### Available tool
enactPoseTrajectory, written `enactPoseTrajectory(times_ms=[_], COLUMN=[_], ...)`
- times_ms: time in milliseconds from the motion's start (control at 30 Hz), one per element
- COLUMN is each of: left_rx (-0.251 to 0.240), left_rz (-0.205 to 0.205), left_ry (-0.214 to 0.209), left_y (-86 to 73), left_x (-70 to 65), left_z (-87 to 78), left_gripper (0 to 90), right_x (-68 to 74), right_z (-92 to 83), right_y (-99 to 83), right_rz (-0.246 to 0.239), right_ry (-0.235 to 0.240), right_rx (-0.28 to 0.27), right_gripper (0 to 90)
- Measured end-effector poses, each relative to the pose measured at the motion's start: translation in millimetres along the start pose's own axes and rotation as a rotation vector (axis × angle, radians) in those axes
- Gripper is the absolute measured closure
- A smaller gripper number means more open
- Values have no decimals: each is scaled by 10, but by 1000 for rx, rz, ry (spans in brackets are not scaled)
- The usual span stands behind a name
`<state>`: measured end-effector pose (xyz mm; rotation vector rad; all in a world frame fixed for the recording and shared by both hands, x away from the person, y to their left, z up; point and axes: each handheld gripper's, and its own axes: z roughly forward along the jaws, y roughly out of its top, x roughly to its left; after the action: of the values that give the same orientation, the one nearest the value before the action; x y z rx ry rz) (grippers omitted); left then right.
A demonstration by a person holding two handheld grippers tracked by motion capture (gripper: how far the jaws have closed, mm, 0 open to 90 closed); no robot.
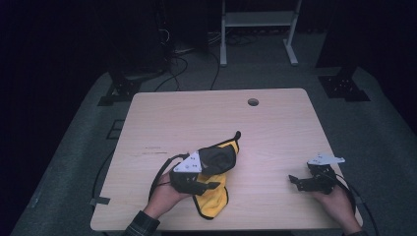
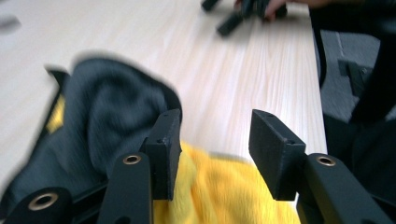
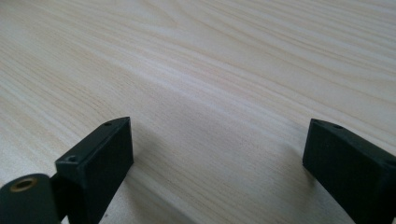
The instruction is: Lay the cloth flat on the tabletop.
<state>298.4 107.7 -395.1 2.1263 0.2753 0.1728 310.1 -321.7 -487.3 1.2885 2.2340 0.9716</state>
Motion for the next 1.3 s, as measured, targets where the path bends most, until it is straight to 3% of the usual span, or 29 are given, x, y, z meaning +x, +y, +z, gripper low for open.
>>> enactPoseTrajectory(times_ms=[167,267,300,367,433,567,767,1000,1033,1100,1133,1167,1233,1300], left_rx=[16,69,69,131,155,155,95,19,19,-1,-1,-4,-6,17], left_rz=[16,16,16,11,13,-2,-31,-75,-75,-110,-110,-138,-155,-208], left_ry=[33,74,74,111,137,145,171,300,300,357,357,398,412,455], left_y=[89,86,86,35,9,31,126,109,109,25,25,-54,-102,-263], left_x=[27,61,61,96,122,151,235,487,487,607,607,692,737,865], left_z=[135,370,370,524,568,537,283,-298,-298,-507,-507,-622,-672,-796], left_gripper=[482,474,472,470,556,811,850,860,862,866,867,867,867,867], right_x=[0,0,0,0,0,-1,0,0,0,0,0,0,0,0], right_z=[0,0,0,0,0,0,0,0,0,0,0,0,0,0], right_y=[0,0,0,0,0,0,0,0,0,0,0,0,0,0], right_rz=[0,0,0,0,0,0,0,0,0,0,0,0,0,0], right_ry=[0,0,0,0,0,0,0,0,0,0,0,0,0,0], right_rx=[0,0,0,0,0,0,0,0,0,0,0,0,0,0], right_gripper=[76,76,76,76,76,76,76,76,76,75,75,76,76,76])
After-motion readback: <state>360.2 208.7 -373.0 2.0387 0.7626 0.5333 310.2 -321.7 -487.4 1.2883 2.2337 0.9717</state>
